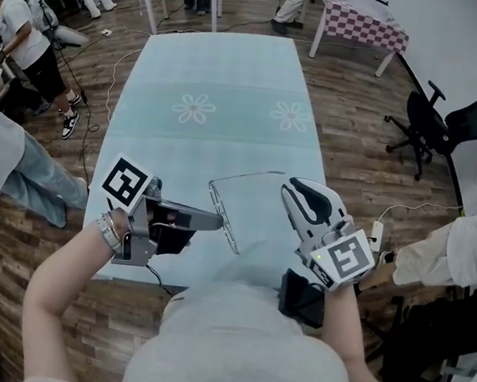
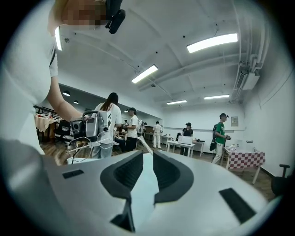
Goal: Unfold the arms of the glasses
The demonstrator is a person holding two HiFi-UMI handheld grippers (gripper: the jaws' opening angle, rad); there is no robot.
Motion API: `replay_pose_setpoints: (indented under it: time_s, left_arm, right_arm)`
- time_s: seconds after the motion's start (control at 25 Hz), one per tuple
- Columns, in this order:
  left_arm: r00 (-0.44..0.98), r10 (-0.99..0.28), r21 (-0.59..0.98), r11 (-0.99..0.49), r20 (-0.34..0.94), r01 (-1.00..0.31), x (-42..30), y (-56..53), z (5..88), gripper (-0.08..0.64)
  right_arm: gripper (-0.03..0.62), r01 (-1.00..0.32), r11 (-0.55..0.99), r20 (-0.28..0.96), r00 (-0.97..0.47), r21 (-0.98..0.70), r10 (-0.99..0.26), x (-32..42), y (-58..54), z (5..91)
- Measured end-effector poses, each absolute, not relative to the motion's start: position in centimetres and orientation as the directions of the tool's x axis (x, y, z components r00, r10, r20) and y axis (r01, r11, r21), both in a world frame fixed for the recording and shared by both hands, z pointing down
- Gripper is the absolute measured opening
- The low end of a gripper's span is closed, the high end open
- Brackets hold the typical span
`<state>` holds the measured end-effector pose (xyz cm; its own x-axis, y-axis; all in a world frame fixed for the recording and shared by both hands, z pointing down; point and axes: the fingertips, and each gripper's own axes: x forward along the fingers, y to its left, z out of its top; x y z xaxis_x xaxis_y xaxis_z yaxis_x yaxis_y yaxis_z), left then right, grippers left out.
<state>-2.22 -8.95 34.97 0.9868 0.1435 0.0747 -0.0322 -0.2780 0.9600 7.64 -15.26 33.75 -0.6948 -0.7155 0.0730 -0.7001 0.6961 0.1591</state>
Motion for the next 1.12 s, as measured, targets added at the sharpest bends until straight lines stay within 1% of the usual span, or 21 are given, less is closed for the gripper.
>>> replay_pose_setpoints:
  time_s: [0.2,0.32,0.44,0.64,1.12]
  left_arm:
    - [0.989,0.142,0.96,-0.279,0.051,-0.01,-2.4,-8.9,34.4,0.009]
    - [0.989,0.144,0.961,-0.278,0.043,-0.002,-2.5,-8.6,34.3,0.009]
    - [0.989,0.143,0.961,-0.277,0.034,0.007,-2.3,-8.7,34.1,0.009]
    - [0.991,0.134,0.962,-0.273,0.014,0.024,-2.2,-8.7,33.6,0.009]
    - [0.986,0.164,0.968,-0.237,-0.042,0.081,-1.6,-7.7,32.6,0.009]
  right_arm:
    - [0.064,-0.605,0.772,0.074,-0.776,0.194,-0.626,5.3,-14.1,34.1]
    - [0.064,-0.541,0.802,0.122,-0.805,0.253,-0.581,3.6,-13.8,35.3]
    - [0.064,-0.513,0.815,0.154,-0.813,0.269,-0.562,2.5,-14.2,36.1]
    - [0.064,-0.491,0.839,0.136,-0.838,0.236,-0.528,1.3,-14.8,36.4]
    - [0.074,-0.35,0.889,0.093,-0.916,0.296,-0.391,-3.6,-14.8,36.4]
